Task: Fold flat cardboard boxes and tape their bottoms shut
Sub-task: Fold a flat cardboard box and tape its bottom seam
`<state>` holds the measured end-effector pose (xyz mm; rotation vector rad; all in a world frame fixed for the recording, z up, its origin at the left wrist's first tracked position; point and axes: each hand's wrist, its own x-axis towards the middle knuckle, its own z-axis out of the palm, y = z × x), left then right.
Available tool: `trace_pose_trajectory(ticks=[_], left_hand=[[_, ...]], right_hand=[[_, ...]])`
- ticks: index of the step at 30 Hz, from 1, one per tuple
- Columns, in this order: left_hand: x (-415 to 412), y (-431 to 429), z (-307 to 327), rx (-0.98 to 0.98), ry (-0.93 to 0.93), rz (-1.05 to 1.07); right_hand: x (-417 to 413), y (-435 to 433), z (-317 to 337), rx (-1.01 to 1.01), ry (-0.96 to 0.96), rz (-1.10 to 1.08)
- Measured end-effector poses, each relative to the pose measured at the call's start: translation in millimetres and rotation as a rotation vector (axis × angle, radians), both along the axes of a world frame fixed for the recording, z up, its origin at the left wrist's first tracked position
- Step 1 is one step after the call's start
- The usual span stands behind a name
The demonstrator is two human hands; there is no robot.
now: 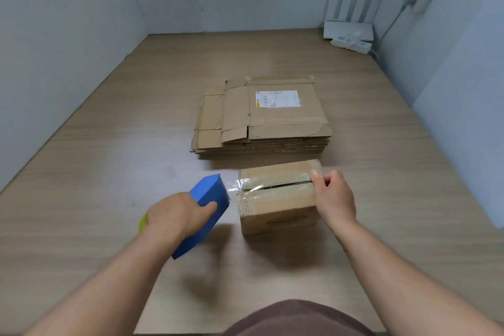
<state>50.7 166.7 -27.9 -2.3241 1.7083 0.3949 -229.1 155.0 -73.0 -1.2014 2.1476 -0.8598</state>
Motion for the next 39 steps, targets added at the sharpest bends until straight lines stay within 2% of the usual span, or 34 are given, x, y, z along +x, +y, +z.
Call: trace_pose_trajectory(ticks=[5, 12, 14, 15, 17, 19, 23, 26, 30, 33, 35, 37, 39], left_hand=[[-14, -9, -35, -0.19, 0.093, 0.09], [-17, -7, -52, -0.236, 0.076, 0.062], [-36, 0, -42, -0.413, 0.291, 0.064], [-50, 5, -36, -0.515, 0.433, 0.013], [-82, 16, -28, -0.581, 0.6, -0.145], [-103, 19, -31, -0.503, 0.714, -0.115], [-101, 4, -30, -0.329, 0.906, 0.194], [-96, -2, -29, -0.23, 1.009, 0.32], [-90, -5, -30, -0.182, 1.09, 0.34], [-71, 7, -26, 0.011, 1.208, 0.221], [-68, 23, -22, 0.146, 1.164, 0.091], [-76, 36, -26, 0.086, 0.945, -0.067], [-93, 40, -28, -0.04, 0.736, -0.133]], right_hand=[[9, -2, 2, 0.032, 0.032, -0.078], [9, -2, 2, 0.041, 0.067, -0.058], [8, -1, 2, 0.04, 0.077, -0.056], [8, 0, 3, 0.039, 0.077, -0.056], [8, 1, 3, 0.038, 0.076, -0.049], [7, 1, 3, 0.031, 0.076, -0.036], [5, 2, 4, 0.023, 0.074, 0.003], [4, 2, 7, 0.048, 0.089, 0.054], [-1, -8, 9, 0.118, 0.088, 0.082], [-15, -24, 15, 0.106, 0.035, 0.124], [-21, -38, 22, 0.138, 0.051, 0.17], [-17, -50, 26, 0.198, 0.061, 0.194], [-4, -57, 27, 0.246, 0.062, 0.195]])
